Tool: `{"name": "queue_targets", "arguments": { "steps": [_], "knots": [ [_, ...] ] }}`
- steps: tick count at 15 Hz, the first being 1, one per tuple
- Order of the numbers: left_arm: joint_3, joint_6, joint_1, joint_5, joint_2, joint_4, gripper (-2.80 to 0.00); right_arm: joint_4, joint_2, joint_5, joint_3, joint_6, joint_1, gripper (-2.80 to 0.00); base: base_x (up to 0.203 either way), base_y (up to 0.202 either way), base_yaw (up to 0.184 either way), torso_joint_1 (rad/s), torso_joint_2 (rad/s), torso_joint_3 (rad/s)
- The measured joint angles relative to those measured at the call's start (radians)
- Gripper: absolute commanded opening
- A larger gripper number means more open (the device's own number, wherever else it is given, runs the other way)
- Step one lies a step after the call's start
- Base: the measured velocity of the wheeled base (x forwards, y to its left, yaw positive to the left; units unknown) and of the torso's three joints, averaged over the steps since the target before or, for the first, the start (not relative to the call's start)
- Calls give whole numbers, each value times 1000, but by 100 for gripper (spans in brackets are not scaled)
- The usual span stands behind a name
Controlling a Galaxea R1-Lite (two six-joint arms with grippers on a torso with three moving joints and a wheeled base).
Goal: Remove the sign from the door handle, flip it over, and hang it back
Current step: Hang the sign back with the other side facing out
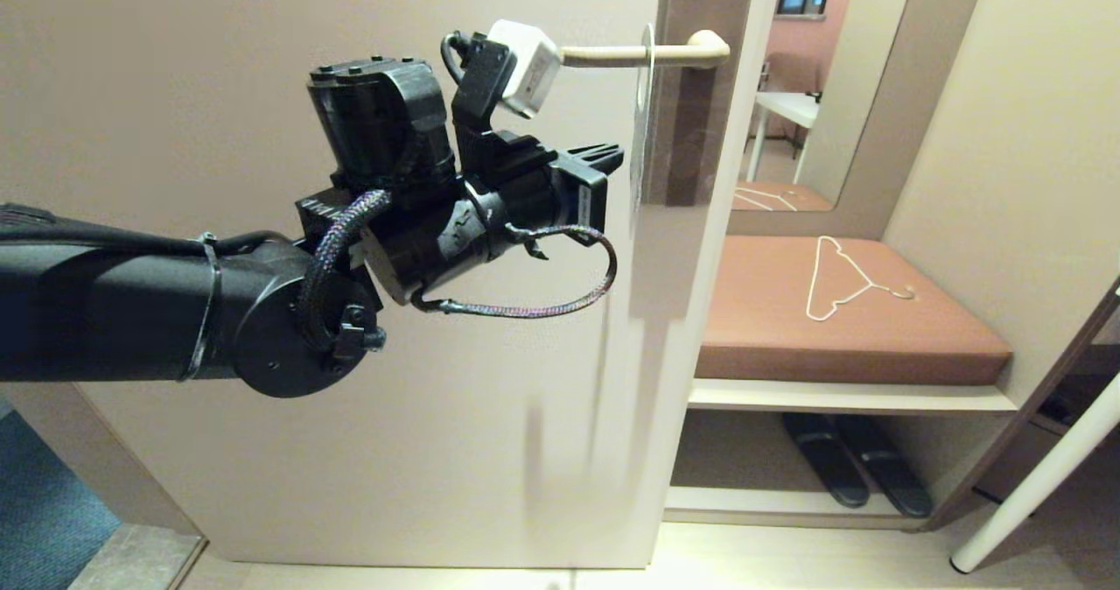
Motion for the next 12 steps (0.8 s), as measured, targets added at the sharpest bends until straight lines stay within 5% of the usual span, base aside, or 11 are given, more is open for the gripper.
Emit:
{"name": "queue_targets", "arguments": {
  "steps": [12],
  "knots": [
    [-192,0,-66,2,131,8,-280,0,0,0,0,0,0,-280,0,0,0,0,0,0]
  ]
}}
